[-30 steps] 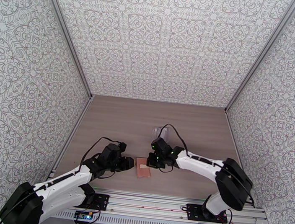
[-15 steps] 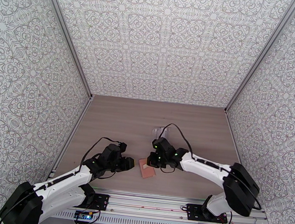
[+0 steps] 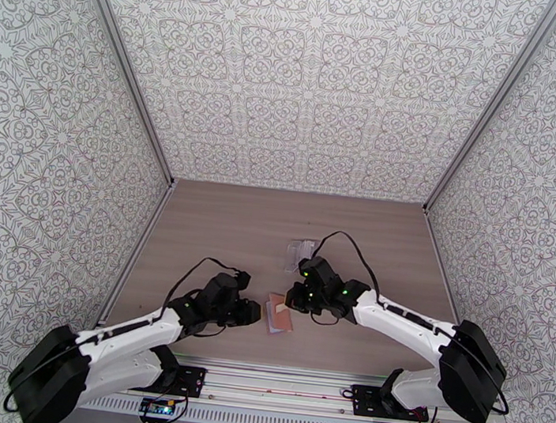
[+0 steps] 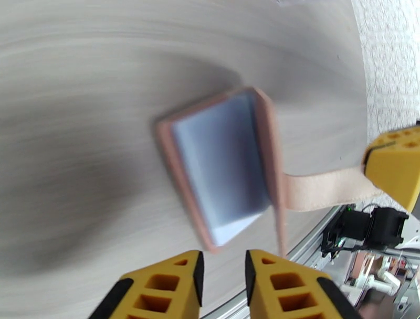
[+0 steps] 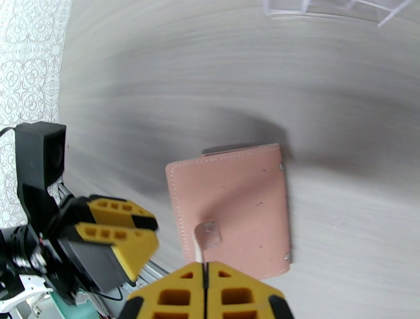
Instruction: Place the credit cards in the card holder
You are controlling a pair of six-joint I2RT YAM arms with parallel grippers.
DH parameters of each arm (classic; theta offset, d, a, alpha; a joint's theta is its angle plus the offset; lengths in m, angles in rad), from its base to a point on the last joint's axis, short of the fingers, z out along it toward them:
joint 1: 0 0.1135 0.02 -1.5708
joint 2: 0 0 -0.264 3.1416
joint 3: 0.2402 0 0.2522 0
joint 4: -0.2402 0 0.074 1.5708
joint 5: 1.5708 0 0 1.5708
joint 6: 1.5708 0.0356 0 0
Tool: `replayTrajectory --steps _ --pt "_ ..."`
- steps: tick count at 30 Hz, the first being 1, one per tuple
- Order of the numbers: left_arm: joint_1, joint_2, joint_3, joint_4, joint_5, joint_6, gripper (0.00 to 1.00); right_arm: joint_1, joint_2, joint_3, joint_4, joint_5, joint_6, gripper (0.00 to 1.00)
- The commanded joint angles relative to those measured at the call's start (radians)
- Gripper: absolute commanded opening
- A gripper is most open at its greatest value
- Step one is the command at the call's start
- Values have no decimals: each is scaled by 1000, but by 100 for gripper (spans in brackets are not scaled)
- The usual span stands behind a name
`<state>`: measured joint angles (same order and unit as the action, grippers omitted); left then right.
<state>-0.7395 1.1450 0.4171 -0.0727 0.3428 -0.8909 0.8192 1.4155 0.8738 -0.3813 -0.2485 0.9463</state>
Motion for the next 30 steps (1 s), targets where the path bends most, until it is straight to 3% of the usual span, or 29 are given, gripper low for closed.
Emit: replayTrajectory --steps 1,18,25,30 --pt "-46 80 60 91 -17 -15 29 -17 -28 -35 -11 -2 5 0" --pt "-112 351 231 201 -7 -34 26 -67 -85 -96 -123 79 -68 0" --pt "-98 275 220 146 -43 -23 26 -69 -110 -69 -113 29 -54 0" --pt "-14 131 127 70 -54 -20 29 -66 -117 -71 -17 -56 29 0"
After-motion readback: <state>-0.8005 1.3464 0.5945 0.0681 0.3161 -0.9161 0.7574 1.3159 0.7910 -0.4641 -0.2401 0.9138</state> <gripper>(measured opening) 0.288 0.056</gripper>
